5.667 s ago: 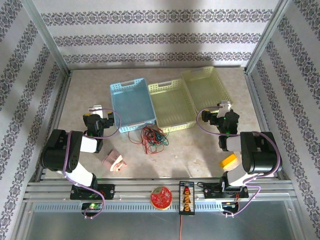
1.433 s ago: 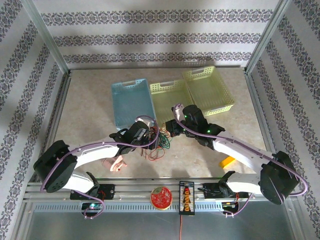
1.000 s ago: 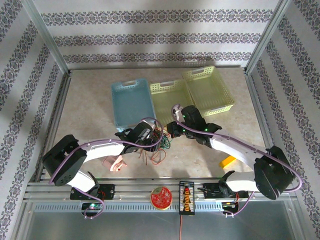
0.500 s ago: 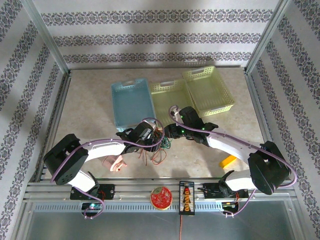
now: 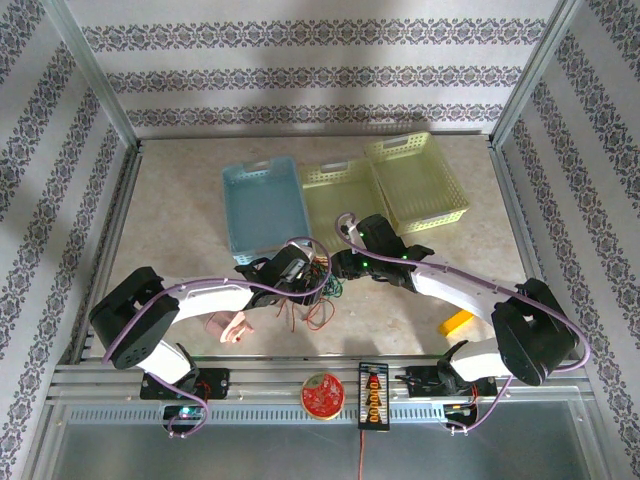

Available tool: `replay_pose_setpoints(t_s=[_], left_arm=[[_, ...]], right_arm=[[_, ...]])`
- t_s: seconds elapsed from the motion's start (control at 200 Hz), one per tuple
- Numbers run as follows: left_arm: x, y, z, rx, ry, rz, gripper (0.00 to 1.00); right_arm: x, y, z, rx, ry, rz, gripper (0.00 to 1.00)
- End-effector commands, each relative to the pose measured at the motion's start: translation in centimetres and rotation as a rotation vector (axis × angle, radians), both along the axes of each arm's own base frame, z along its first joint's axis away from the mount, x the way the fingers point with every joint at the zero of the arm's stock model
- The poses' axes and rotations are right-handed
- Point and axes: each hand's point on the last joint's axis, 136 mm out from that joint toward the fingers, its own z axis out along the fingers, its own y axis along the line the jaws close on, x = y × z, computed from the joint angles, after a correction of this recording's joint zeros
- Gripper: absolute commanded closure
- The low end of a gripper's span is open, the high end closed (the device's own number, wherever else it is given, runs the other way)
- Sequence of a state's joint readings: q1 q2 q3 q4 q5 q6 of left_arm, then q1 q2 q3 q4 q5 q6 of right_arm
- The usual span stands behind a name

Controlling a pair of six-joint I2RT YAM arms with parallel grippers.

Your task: Untangle the cables

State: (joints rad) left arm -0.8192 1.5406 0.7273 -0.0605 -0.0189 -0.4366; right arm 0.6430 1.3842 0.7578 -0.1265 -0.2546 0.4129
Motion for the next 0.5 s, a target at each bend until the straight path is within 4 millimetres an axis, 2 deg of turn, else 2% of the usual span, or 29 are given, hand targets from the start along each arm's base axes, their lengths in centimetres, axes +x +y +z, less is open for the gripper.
replay_pose_setpoints(t_s=[0.0,0.13,0.325,0.495], left_arm=[[0.4,-0.6,0.4,0.017,-0.031,-0.012,0.21],[0.6,-0.4,0.2,0.030,-0.038,-0.001,0.21],[0.6,-0.6,-0.1,0.041,-0.030,-0.009,0.19],[0.6,-0.5,0.0,0.045,-0.034,-0.004,0.17]], right_arm=[[-0.1,-0.7,-1.1,-0.031,0.018,-0.002,0.61],[-0.5,-0.9,-1.7,-0.048,0.031,0.010,0.58],[-0.9,-0.8,-2.9,-0.084,0.050,0.025,0.60],[-0.8,-0.8,-3.0,-0.092,0.051,0.022,0.86]])
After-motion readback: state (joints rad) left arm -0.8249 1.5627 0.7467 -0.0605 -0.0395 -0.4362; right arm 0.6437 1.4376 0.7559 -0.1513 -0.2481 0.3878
